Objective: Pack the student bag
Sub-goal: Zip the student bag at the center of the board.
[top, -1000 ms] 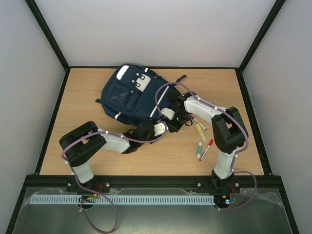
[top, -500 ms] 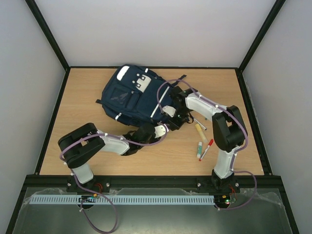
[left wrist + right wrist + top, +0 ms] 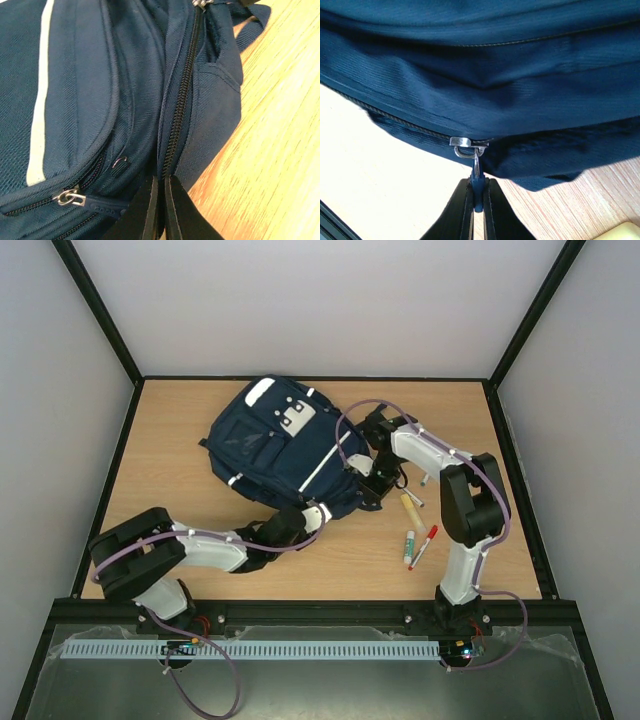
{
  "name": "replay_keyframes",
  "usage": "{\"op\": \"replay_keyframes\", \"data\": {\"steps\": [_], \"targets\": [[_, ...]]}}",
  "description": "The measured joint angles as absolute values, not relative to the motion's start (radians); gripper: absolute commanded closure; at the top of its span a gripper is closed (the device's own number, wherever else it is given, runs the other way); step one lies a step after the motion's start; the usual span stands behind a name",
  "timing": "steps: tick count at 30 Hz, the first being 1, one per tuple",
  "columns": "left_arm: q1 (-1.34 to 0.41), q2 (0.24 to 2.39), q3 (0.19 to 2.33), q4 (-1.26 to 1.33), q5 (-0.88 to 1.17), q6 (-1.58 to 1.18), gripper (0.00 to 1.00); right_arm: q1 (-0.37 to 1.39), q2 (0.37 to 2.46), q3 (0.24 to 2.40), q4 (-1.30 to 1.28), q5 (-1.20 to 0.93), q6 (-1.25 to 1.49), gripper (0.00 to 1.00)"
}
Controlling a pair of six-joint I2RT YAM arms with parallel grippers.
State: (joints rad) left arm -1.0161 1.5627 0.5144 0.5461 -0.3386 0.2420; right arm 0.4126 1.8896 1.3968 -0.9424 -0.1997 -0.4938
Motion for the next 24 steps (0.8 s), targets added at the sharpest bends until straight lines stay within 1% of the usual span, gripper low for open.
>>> {"op": "replay_keyframes", "data": {"steps": [7, 13, 18, 24], "targets": [[-1.019, 1.490, 0.476, 0.525, -0.371, 0.159, 0.97, 0.400, 1.913, 1.410, -0.943, -0.198, -0.527, 0.99], [-1.021, 1.417, 0.453, 0.476, -0.385, 0.095, 0.97, 0.377, 1.977, 1.485, -0.958, -0.193, -0.555, 0.99], [-1.029, 1.398, 0.452, 0.453, -0.392, 0.064, 0.98, 0.356, 2.016, 1.559, -0.996, -0.192, -0.573, 0.99], [-1.056, 1.389, 0.451, 0.417, -0.426, 0.037, 0.97, 0.330, 2.023, 1.615, -0.996, -0.130, -0.588, 0.99]]}}
